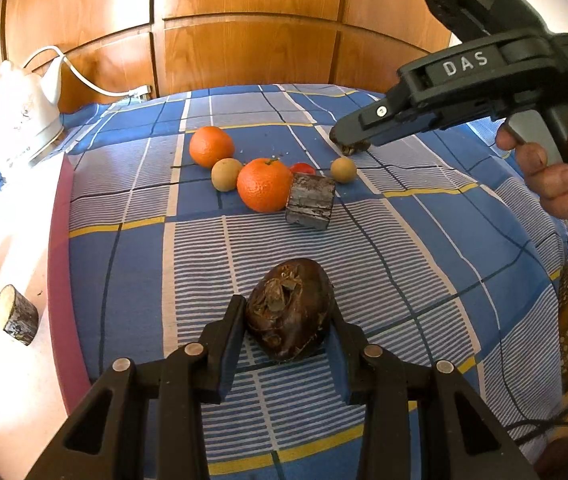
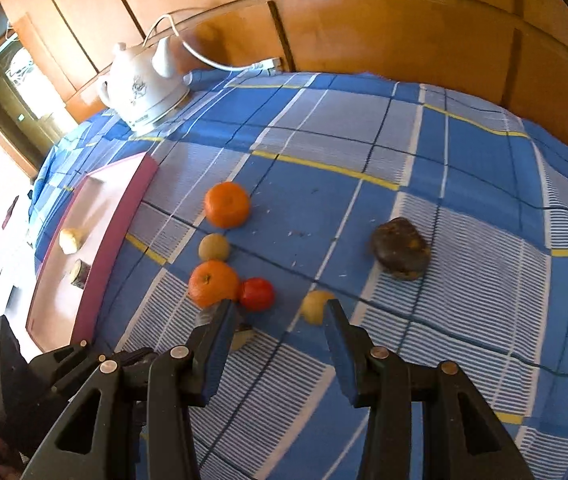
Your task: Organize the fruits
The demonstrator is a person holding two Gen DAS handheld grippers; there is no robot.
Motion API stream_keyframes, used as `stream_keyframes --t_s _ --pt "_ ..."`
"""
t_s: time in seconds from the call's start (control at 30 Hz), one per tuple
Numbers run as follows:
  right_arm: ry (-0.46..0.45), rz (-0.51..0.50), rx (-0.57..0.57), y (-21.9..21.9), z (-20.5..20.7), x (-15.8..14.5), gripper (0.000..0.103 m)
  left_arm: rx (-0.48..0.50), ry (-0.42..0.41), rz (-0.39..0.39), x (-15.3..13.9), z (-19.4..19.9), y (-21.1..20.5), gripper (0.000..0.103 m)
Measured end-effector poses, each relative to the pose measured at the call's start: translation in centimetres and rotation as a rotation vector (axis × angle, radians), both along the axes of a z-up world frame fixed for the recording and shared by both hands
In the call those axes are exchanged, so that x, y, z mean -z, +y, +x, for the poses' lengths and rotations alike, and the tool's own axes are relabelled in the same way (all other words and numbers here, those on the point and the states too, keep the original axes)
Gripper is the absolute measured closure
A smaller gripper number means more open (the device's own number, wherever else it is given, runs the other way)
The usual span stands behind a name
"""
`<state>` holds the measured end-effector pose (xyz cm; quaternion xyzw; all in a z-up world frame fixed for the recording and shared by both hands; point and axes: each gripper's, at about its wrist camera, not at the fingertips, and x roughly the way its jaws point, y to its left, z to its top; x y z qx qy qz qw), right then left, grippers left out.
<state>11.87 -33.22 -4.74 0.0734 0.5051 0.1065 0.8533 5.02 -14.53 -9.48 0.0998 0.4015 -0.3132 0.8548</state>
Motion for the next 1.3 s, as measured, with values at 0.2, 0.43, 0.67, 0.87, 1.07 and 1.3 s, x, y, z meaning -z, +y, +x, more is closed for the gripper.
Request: stream_keyframes --t_s 0.2,0.43,0.67,0.87,1.07,1.3 --pt "0.022 -0.005 0.001 0.4 0.4 0.6 0.057 0.007 -0.001 -0.008 0.0 0.0 0.1 0.065" --pt "0.01 -0.057 -0.148 4.9 2.7 0.2 0.052 0.012 0.0 -0.018 0.0 0.0 0.3 0.065" --pt "0.069 -0.293 -0.301 9.5 5.0 2.9 0.045 0.023 0.002 -0.019 -0.2 0.0 0.4 0.065" --pt "0.07 -0.29 -0.281 9.0 5.0 3.8 0.063 0.012 0.005 -0.066 -2.2 -0.2 1.9 0.065" --pt "0.067 -0.289 -0.257 9.2 4.8 3.8 0.063 -0.065 -0.033 -0.15 -6.0 -0.1 5.3 0.065" --pt "0.056 -0.309 -0.224 9.5 4.8 4.0 0.063 -0.287 0.002 -0.231 -9.0 3.9 12.0 0.065"
